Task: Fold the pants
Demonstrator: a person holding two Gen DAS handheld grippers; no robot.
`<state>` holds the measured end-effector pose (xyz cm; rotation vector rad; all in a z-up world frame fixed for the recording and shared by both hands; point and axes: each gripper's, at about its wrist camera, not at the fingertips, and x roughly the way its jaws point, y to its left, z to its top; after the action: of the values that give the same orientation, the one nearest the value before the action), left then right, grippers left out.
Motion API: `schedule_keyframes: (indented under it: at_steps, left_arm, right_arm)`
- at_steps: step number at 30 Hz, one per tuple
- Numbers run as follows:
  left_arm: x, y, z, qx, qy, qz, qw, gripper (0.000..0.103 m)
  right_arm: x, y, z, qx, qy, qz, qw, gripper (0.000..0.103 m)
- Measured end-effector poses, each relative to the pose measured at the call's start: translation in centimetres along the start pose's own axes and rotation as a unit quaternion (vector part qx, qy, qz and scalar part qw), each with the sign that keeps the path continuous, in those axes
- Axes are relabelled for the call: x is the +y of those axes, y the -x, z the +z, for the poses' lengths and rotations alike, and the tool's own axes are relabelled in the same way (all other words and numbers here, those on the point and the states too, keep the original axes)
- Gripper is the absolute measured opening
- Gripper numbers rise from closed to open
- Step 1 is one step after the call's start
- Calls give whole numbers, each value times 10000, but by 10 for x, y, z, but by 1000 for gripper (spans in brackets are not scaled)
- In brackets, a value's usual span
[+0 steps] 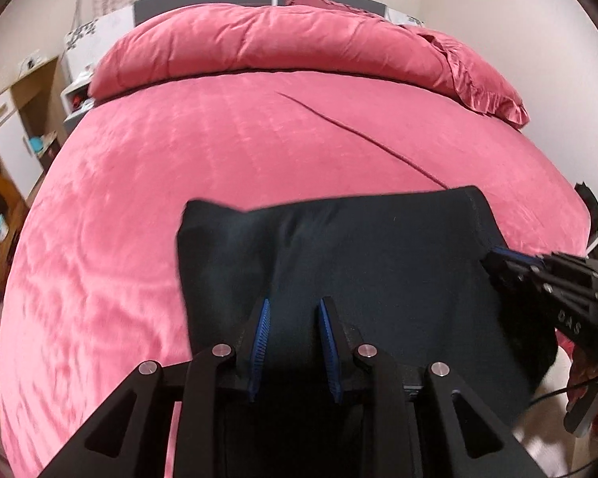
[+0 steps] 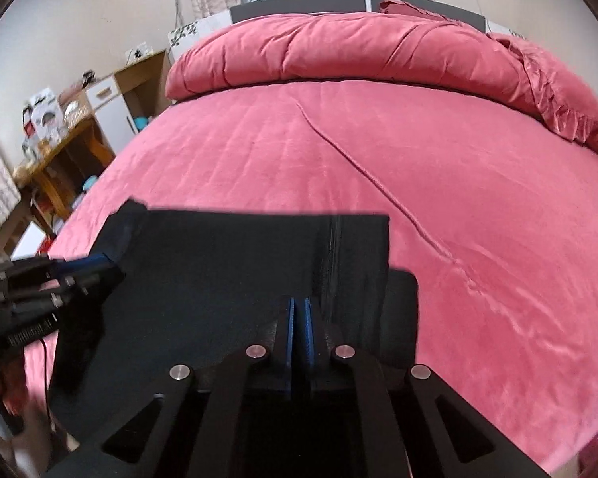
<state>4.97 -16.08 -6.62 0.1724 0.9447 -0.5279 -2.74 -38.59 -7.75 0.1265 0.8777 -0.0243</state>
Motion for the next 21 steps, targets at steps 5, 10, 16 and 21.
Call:
schedule_keyframes:
  at_steps: [5, 10, 16, 21]
  left_arm:
    - [5, 15, -26, -7, -109, 165, 9998, 26]
    - [18, 23, -45, 71, 44, 117, 9999, 29]
    - [42, 29, -54, 148, 440, 57, 9989, 64]
    - [65, 23, -60, 364, 1071, -566, 9920, 65]
  right_arm:
    - [10, 15, -27, 124, 355, -202, 9991, 6]
    - [5, 25, -37, 108, 282, -308, 9991, 7]
    - [-13, 34, -33, -13, -106, -311, 9995, 61]
    - [-29, 23, -33, 212, -336, 16, 9992, 73]
